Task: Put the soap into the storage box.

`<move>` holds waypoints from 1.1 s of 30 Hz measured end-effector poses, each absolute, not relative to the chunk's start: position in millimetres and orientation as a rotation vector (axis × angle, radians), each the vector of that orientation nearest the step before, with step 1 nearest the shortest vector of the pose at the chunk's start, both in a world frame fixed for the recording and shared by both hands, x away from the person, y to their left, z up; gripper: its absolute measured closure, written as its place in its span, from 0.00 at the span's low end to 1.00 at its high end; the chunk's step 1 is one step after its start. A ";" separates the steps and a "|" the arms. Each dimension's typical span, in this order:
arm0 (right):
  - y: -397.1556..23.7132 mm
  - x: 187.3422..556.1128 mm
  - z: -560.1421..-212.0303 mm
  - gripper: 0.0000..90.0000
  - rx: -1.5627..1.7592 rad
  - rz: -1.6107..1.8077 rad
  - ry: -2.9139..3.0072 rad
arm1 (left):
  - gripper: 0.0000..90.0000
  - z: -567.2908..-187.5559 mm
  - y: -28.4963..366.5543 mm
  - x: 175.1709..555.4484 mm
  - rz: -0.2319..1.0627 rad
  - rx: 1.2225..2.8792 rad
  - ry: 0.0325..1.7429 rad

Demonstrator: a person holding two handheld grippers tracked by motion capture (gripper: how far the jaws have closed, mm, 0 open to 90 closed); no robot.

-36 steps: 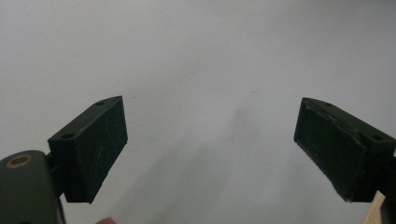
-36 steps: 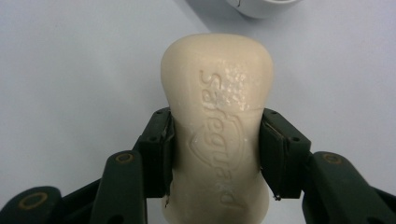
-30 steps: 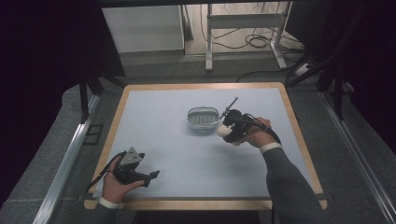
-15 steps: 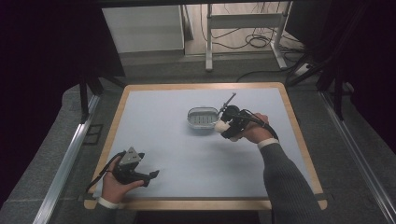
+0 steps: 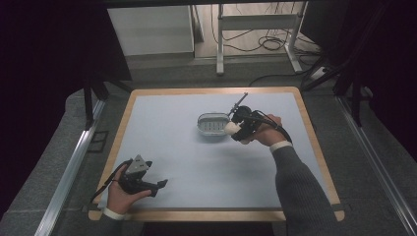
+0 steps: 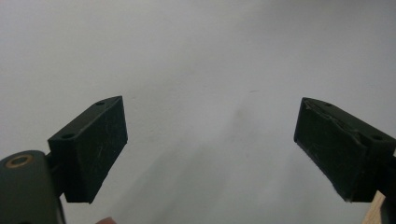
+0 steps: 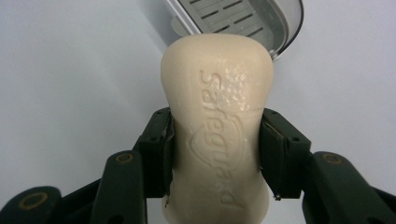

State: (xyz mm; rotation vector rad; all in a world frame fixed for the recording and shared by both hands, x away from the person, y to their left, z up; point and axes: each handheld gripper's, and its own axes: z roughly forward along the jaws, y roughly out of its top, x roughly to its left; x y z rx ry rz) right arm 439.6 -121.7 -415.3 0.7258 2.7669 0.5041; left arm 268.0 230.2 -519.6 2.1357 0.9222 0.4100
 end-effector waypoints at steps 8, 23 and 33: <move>-117.4 444.3 -410.9 0.55 0.719 0.518 2.758 | 0.11 -520.2 229.6 268.0 0.409 2.137 0.921; -112.4 454.6 -410.3 0.55 0.701 0.505 2.786 | 0.11 -520.2 229.7 268.2 0.408 2.141 0.919; -108.0 462.6 -411.6 0.55 0.710 0.496 2.787 | 0.11 -519.8 230.3 268.2 0.410 2.141 0.919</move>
